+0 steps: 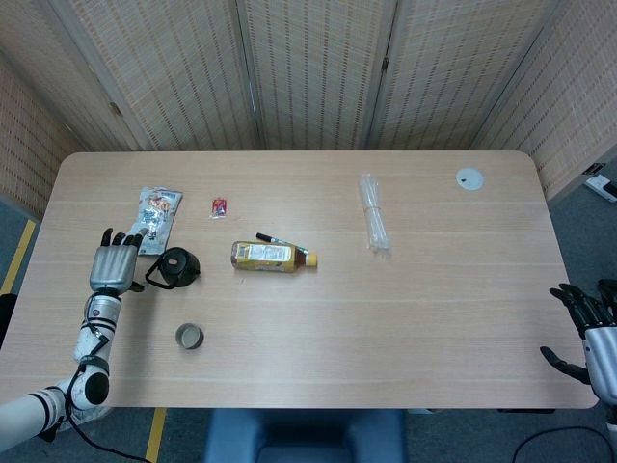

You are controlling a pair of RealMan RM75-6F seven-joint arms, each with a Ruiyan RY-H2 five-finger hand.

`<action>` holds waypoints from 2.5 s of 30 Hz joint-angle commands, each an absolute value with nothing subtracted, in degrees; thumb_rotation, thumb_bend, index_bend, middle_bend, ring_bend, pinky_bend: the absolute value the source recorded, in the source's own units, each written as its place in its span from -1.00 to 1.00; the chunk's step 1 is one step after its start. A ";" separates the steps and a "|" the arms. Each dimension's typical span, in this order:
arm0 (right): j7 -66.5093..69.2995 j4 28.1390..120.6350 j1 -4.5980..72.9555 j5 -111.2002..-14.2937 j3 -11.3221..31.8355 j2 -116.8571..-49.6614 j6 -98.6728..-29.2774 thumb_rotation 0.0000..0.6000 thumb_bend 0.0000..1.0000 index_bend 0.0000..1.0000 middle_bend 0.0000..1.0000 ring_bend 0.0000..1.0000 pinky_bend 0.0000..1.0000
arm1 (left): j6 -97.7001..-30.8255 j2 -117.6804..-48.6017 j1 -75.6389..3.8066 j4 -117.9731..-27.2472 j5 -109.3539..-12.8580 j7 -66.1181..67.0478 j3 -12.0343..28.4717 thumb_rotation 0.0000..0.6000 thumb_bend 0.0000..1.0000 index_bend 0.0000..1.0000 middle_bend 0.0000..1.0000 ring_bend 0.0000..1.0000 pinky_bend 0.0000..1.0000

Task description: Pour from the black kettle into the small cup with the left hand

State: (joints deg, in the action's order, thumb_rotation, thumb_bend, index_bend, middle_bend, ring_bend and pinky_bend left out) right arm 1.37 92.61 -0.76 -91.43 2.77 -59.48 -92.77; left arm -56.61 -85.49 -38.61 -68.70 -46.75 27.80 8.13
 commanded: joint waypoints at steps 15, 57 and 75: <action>0.32 93.51 -0.05 -92.21 2.99 -58.60 -92.51 1.00 -0.66 -0.61 -0.58 -0.48 -0.80 | -59.29 -74.24 -33.54 -84.90 -64.84 13.74 5.22 1.00 -0.60 -0.38 -0.40 -0.55 -1.00; 0.74 92.87 -0.70 -91.27 2.65 -59.16 -92.61 1.00 -0.67 -0.60 -0.56 -0.44 -0.80 | -51.75 -78.05 -35.18 -80.32 -63.68 15.91 3.81 1.00 -0.60 -0.30 -0.27 -0.48 -1.00; 0.53 93.03 -0.80 -90.96 2.75 -59.12 -92.56 1.00 -0.67 -0.58 -0.56 -0.44 -0.80 | -49.52 -79.82 -35.70 -76.87 -62.86 15.67 3.86 1.00 -0.60 -0.25 -0.21 -0.43 -1.00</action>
